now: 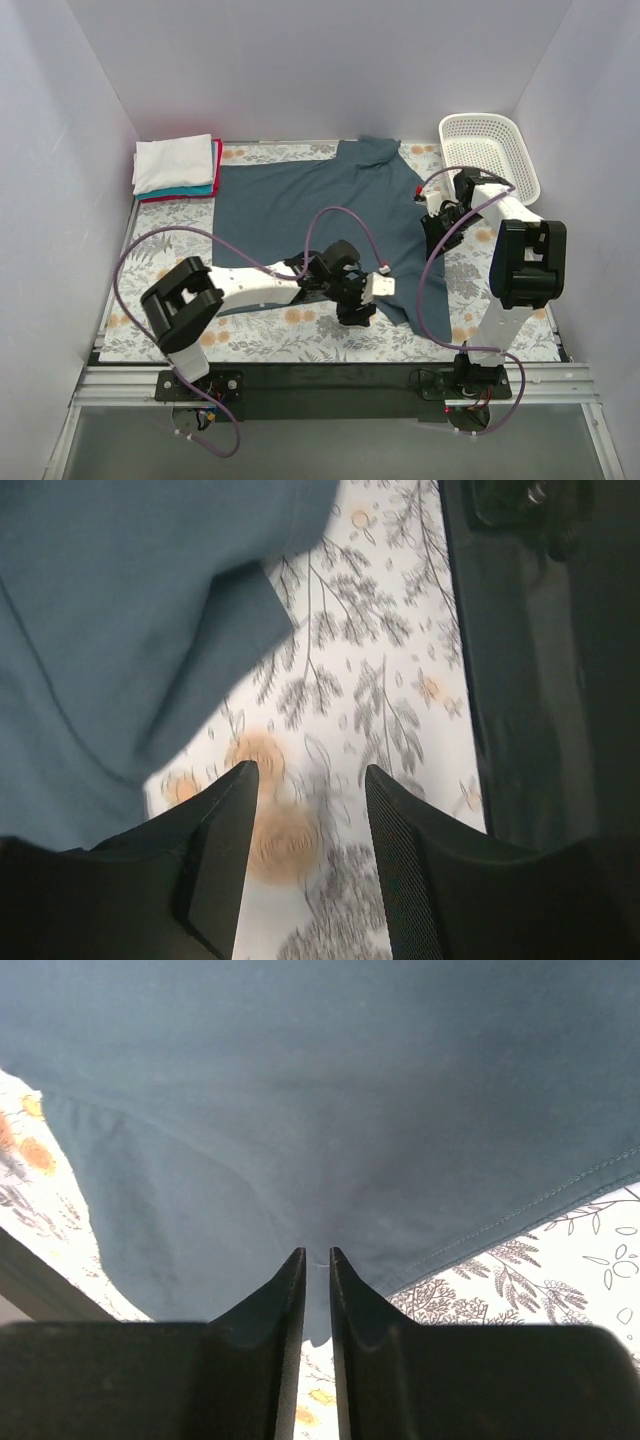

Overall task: Fold and stack the t-shirts
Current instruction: Flatten the tshirt out

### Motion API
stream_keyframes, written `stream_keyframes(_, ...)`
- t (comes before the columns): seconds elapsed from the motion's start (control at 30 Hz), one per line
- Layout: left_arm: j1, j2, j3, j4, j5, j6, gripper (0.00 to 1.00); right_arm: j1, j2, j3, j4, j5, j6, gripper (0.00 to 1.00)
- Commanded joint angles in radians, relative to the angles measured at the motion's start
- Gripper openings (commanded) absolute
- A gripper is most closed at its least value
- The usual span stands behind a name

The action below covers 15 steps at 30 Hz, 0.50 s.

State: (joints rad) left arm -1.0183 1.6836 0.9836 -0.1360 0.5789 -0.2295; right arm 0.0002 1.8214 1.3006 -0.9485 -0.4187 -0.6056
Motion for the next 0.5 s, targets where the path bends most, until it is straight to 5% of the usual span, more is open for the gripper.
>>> stream_keyframes(0.0,-0.048,0.095,0.099,0.131,-0.059,-0.053,0.47,-0.003,0.033,0.028,0.005,0.037,0.032,0.2)
stream_keyframes(0.47,-0.105,0.247,0.145,0.265,-0.073,0.002,0.45,-0.019,0.072,0.014,0.027,0.046,0.046,0.17)
